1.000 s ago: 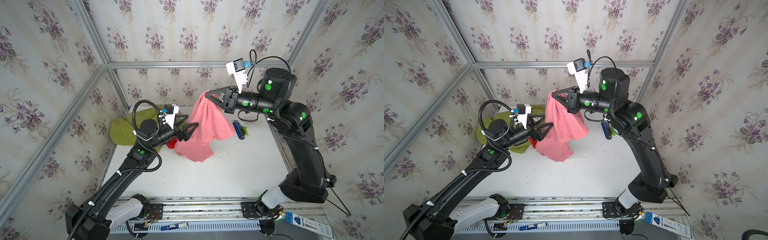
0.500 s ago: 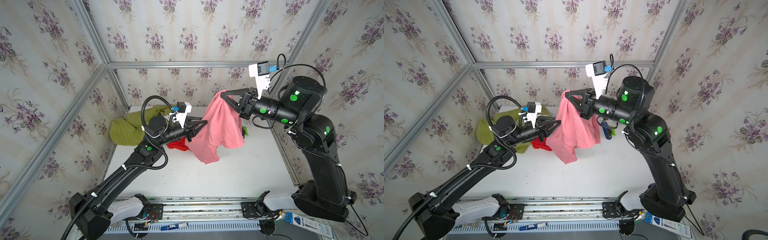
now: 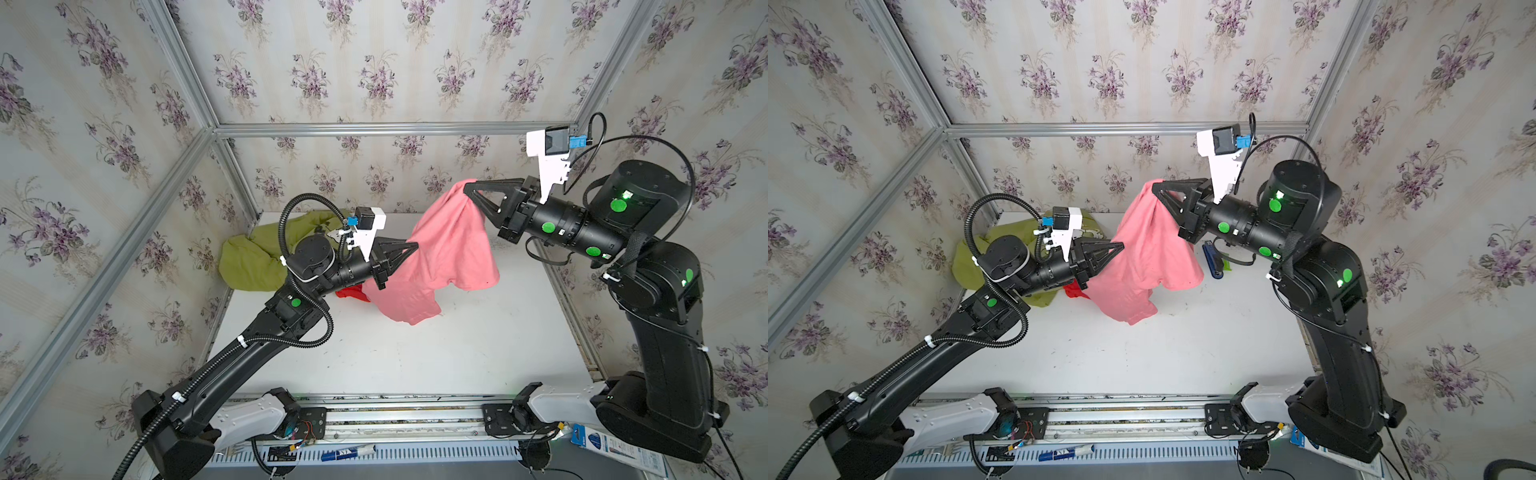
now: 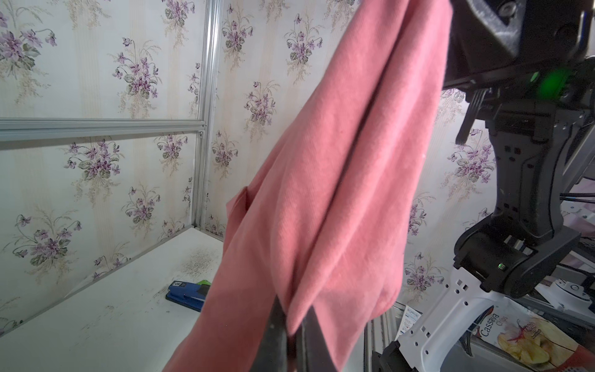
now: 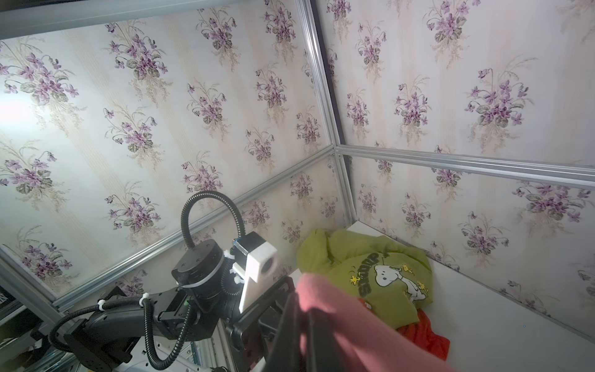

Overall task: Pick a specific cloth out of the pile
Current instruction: 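Grasp the hanging pink shirt with the left gripper below the right gripper, then carry the pink shirt with both grippers toward the robot, away from the pile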

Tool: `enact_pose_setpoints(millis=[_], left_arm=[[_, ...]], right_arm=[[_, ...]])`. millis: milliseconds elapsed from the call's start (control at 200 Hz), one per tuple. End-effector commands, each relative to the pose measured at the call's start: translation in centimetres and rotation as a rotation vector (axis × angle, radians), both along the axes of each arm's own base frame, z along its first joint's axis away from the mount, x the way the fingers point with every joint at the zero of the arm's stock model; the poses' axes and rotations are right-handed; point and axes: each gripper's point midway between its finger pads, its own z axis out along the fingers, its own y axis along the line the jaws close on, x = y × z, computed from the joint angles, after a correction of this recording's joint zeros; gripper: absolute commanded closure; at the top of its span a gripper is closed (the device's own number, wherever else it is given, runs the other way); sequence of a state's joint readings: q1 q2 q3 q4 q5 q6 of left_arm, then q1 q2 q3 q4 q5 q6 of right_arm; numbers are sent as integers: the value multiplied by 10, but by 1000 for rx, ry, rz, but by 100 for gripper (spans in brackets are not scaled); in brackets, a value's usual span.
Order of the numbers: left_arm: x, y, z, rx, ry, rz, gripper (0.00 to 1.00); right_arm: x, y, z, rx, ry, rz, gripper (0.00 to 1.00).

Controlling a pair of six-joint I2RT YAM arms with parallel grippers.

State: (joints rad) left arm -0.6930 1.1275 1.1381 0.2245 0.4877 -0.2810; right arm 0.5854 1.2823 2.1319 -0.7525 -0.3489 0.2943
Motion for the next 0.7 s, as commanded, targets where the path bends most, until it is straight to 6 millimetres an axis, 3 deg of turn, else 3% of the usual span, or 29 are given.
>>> enact_pose_setpoints(millis=[0,195,435,695], left_arm=[[-5,-2,7,-19,-12,-12,100],[-24,-14,-4,-8,9,-52,100],[-45,-37,-40,31,62,-103,100],[-53,-68,-83,95,140,-169,100]], right_arm=[[0,-15,-6,-23,-21,-73,100],[-7,-44,-37,-75,-7,-195,100],[-22,-79,-85,-117,35,-315,100],[-32,-116,-136,-190,52,-455,100]])
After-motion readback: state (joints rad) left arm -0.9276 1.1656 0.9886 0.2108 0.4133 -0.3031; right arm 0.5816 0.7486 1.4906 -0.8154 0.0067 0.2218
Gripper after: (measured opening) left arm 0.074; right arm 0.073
